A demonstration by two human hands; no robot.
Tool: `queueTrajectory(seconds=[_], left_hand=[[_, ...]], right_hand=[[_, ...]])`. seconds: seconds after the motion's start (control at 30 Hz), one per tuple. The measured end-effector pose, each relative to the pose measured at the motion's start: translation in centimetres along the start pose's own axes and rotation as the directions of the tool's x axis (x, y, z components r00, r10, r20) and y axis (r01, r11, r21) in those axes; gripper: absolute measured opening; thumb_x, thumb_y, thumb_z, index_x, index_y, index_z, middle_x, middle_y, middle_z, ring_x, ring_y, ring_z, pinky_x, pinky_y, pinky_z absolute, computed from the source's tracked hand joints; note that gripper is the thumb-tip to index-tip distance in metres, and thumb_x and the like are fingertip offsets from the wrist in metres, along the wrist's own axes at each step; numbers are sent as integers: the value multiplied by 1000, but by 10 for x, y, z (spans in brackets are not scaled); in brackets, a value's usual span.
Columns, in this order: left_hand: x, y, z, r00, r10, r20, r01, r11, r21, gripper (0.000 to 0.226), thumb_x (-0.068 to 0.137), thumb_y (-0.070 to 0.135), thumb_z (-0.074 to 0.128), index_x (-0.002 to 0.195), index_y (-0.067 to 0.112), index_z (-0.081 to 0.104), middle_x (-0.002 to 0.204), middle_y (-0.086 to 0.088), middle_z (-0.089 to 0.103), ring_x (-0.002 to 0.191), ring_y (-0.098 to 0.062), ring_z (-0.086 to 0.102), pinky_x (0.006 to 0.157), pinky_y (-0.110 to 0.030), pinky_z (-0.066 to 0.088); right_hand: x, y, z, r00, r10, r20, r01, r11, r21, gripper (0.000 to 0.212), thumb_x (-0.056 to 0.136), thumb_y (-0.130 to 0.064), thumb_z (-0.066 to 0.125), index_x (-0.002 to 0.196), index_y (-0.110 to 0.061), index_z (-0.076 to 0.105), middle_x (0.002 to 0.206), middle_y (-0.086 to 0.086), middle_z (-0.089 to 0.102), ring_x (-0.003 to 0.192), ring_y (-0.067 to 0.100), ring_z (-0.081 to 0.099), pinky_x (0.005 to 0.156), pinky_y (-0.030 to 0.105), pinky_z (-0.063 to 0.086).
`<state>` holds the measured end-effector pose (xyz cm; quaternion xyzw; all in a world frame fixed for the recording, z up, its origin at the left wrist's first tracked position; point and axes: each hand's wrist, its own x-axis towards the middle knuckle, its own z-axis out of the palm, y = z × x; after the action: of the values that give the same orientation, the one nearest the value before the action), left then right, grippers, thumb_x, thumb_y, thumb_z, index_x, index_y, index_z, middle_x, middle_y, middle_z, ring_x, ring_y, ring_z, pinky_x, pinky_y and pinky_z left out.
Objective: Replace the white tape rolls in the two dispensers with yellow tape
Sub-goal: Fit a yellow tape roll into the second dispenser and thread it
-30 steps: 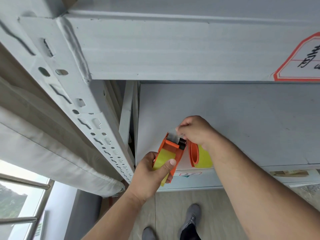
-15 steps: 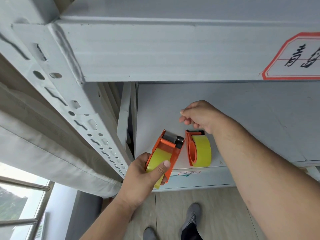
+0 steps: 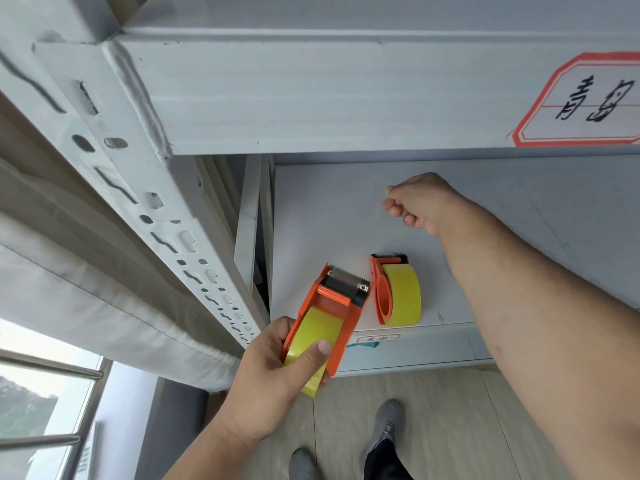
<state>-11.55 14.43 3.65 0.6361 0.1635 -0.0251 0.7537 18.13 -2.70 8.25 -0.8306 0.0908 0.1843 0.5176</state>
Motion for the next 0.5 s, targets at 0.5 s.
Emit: queueTrajectory(seconds=[0.5], left_hand=[[-35,56,-10,985,172,-34,-175,966,-190,70,53,63,96,82,5,70,53,-27,63,46,-27,62,47,-31,52]], right_hand=[[-27,10,-1,989,124,84,-139,967,213,18,102,-4,50,98,-19,60,75,7,69,47,8,58,37,14,32]])
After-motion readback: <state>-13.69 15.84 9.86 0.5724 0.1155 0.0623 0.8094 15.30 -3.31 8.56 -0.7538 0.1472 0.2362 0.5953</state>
